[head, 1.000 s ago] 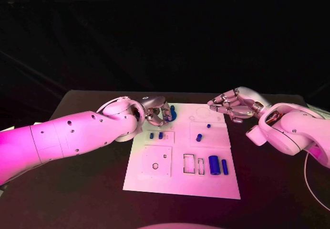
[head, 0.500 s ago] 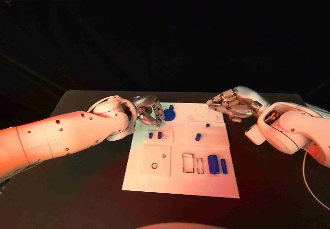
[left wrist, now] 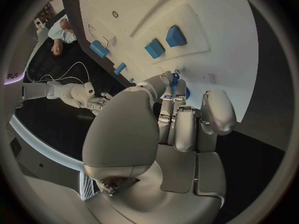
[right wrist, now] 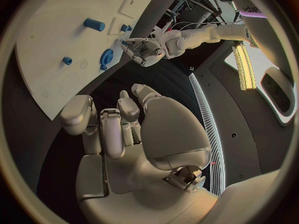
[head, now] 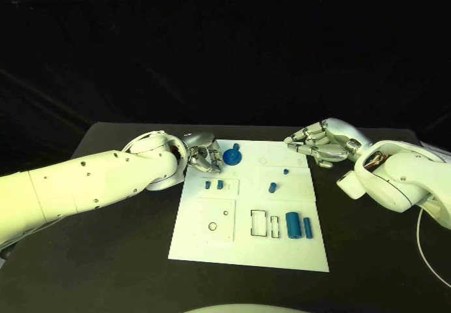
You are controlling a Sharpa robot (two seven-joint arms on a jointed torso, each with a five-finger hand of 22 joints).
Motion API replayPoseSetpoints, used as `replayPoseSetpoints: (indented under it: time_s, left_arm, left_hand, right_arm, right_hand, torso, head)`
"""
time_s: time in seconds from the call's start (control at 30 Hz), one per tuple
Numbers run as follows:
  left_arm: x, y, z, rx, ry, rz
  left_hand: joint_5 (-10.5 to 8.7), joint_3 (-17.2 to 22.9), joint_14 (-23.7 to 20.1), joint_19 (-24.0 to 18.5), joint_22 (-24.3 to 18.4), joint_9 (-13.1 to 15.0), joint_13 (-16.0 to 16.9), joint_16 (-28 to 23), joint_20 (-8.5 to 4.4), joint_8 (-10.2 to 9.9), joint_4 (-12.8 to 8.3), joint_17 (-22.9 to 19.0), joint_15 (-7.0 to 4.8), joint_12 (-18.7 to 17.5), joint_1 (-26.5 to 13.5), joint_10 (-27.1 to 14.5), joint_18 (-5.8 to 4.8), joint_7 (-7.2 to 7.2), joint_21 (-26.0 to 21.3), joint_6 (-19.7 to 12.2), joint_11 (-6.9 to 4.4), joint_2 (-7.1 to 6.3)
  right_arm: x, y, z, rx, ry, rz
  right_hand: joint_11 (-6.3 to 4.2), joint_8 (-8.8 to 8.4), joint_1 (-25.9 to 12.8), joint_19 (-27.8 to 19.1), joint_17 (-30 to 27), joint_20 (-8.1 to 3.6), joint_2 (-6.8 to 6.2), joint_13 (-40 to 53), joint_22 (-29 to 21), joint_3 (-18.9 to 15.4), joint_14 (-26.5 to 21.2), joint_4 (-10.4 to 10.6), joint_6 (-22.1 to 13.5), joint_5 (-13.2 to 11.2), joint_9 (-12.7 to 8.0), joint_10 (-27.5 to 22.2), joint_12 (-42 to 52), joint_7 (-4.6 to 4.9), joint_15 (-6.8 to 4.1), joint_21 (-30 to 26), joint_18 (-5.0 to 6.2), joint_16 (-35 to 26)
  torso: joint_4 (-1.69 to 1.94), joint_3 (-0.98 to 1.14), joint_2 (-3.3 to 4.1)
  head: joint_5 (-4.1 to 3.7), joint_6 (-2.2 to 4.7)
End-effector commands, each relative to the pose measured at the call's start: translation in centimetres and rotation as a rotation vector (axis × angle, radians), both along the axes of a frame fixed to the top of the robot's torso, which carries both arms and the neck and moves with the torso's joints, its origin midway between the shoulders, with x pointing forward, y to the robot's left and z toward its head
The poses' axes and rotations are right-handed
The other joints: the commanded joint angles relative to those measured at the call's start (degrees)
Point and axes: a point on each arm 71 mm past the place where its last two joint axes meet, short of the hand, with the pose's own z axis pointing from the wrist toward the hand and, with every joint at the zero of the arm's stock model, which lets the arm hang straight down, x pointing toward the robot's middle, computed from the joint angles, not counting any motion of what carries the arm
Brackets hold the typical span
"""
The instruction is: Assemble the parts on the task board
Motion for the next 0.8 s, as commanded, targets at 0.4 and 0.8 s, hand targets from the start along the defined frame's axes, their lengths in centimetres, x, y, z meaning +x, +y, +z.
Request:
replayPoseSetpoints:
  time_s: [0.4,0.8]
  left_arm:
    - [0.00,-0.24,-0.39,0.024,0.033,-0.007]
    - [-0.01,-0.43,-0.52,0.035,0.040,-0.012]
  left_hand:
    - [0.16,0.3,2.0,0.5,2.0,-0.1,0.1,0.1,-0.24,-0.3,-0.1,-0.2,0.08,-0.1,-0.3,1.6,-0.84,0.25,-0.2,0.1,-1.31,0.25]
    - [0.16,0.3,2.0,0.5,2.0,-0.1,0.1,0.1,-0.24,-0.3,-0.1,-0.2,0.08,-0.1,-0.3,1.6,-0.84,0.25,-0.2,0.1,-1.31,0.25]
  right_arm:
    - [-0.09,0.05,0.09,0.001,-0.013,0.008]
    - [-0.09,0.04,0.11,0.002,-0.016,0.009]
  right_hand:
    - [0.10,0.33,0.5,-0.1,3.9,-0.03,-0.29,0.0,0.0,0.3,3.6,0.1,-0.5,0.1,-0.1,-0.4,0.0,0.07,-0.43,-0.3,0.94,-0.3]
    - [0.10,0.33,0.5,-0.1,3.9,-0.03,-0.29,0.0,0.0,0.3,3.6,0.1,-0.5,0.1,-0.1,-0.4,0.0,0.07,-0.43,-0.3,0.94,-0.3]
  torso:
    - [-0.06,0.00,0.02]
    - [-0.06,-0.02,0.03]
  head:
    - [0.17,-0.10]
    - [0.11,-0.28]
